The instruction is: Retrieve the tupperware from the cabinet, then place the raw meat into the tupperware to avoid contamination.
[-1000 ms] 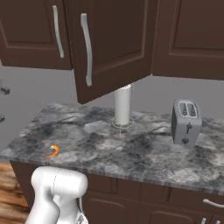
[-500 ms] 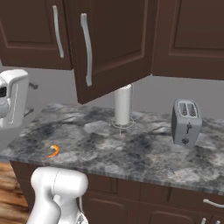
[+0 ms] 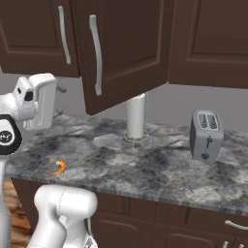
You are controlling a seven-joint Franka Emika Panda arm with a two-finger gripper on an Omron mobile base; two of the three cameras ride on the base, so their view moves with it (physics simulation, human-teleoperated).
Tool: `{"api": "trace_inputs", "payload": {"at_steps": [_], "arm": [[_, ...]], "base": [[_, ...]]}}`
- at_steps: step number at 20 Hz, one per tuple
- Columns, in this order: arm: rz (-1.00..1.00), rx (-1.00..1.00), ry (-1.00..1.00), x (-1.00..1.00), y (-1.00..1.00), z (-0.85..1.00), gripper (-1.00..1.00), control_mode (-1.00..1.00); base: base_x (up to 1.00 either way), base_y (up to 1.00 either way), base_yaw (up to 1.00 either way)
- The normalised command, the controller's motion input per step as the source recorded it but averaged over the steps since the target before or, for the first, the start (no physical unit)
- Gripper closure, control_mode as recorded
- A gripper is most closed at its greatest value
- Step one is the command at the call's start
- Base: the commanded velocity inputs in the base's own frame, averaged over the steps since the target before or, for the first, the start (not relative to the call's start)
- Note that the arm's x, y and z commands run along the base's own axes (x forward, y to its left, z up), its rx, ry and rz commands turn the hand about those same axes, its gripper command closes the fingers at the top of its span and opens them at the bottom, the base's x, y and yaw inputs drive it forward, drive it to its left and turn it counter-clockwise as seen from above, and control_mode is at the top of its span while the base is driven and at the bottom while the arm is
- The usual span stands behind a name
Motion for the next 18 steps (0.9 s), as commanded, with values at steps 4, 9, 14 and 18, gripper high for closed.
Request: {"api": "trace_inputs", "payload": {"at_steps": [4,9,14,18], "arm": [[-0.18,0.00,-0.09,0.26,-0.27,0.29,-1.00,-1.00],[-0.23,0.00,-0.04,0.40,-0.19,0.10,-1.00,-1.00],[-0.26,0.00,-0.03,0.42,-0.24,0.00,-1.00,-1.00],[-0.24,0.00,-0.03,0.23,-0.43,0.00,-1.00,-1.00]], "base": [[0.00,0.00,0.00],[0.00,0.00,0.00],[0.00,0.00,0.00],[0.00,0.00,0.00]]}}
